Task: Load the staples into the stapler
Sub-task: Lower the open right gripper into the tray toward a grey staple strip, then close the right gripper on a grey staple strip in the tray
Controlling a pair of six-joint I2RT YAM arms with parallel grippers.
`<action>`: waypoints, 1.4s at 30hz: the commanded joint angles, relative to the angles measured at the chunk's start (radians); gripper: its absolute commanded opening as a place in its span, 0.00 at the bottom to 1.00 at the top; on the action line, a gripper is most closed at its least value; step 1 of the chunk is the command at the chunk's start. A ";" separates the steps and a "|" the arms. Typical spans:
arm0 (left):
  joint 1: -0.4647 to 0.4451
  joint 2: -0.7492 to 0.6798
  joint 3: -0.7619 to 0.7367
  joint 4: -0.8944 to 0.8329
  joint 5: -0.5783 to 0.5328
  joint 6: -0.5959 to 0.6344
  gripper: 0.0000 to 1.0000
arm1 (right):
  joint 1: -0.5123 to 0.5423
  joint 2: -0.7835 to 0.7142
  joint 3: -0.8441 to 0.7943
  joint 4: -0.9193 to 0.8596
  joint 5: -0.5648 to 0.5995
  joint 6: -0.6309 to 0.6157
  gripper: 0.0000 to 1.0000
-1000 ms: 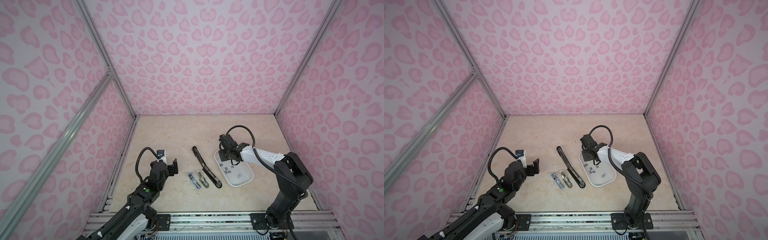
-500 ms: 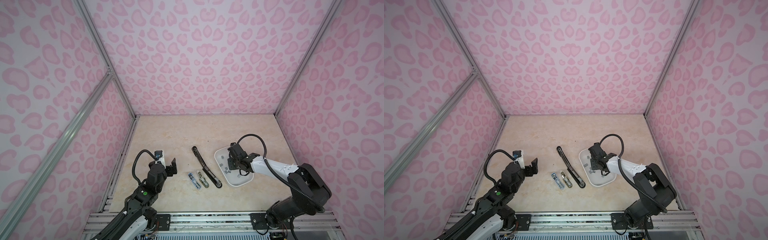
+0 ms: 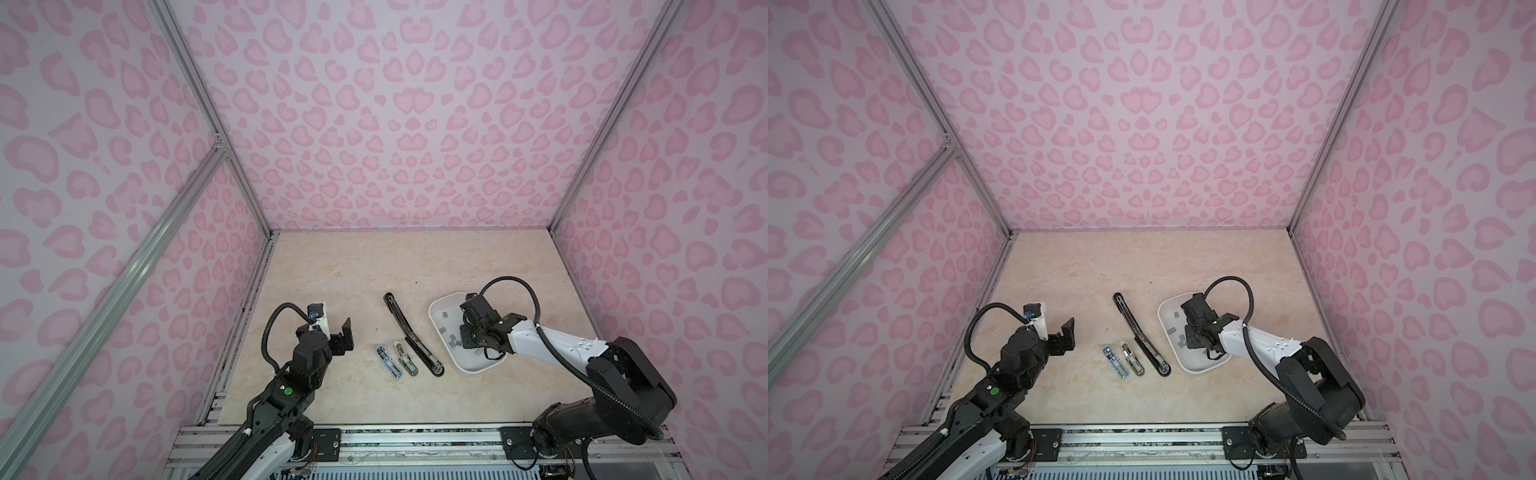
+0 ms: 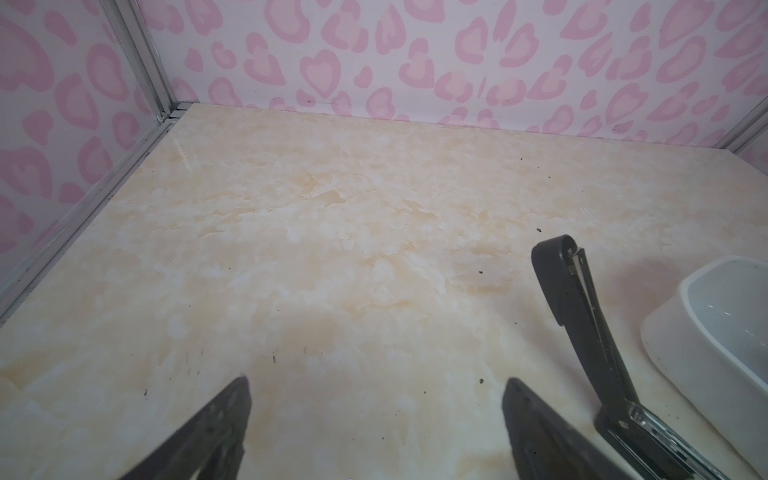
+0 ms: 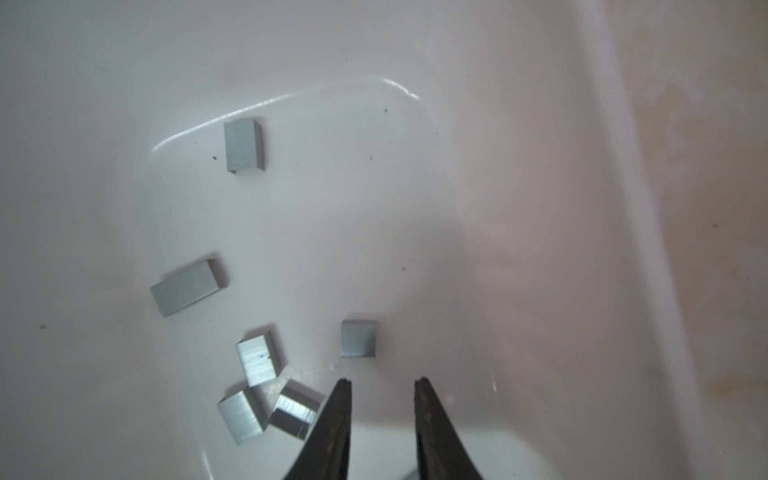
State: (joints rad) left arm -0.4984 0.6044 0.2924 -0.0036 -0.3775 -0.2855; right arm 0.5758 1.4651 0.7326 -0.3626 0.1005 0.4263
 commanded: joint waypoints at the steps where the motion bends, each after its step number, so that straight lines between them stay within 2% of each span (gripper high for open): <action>1: 0.001 -0.002 -0.002 0.014 0.002 0.000 0.95 | 0.000 0.023 -0.002 -0.018 -0.018 0.006 0.28; 20: 0.001 -0.015 -0.005 0.013 -0.002 -0.003 0.95 | -0.020 0.146 0.087 -0.045 0.040 0.036 0.26; 29: 0.001 -0.018 -0.006 0.013 -0.001 -0.001 0.95 | -0.048 0.170 0.104 -0.021 0.014 0.015 0.31; 34: 0.001 -0.020 -0.007 0.011 -0.003 -0.001 0.95 | -0.050 0.204 0.117 0.012 -0.025 0.011 0.32; 42: 0.001 -0.025 -0.009 0.008 -0.002 -0.003 0.95 | -0.062 0.224 0.131 0.019 -0.016 -0.004 0.31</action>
State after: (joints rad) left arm -0.4984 0.5816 0.2859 -0.0048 -0.3775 -0.2867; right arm 0.5175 1.6749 0.8680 -0.2958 0.1001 0.4335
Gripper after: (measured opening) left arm 0.950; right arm 0.312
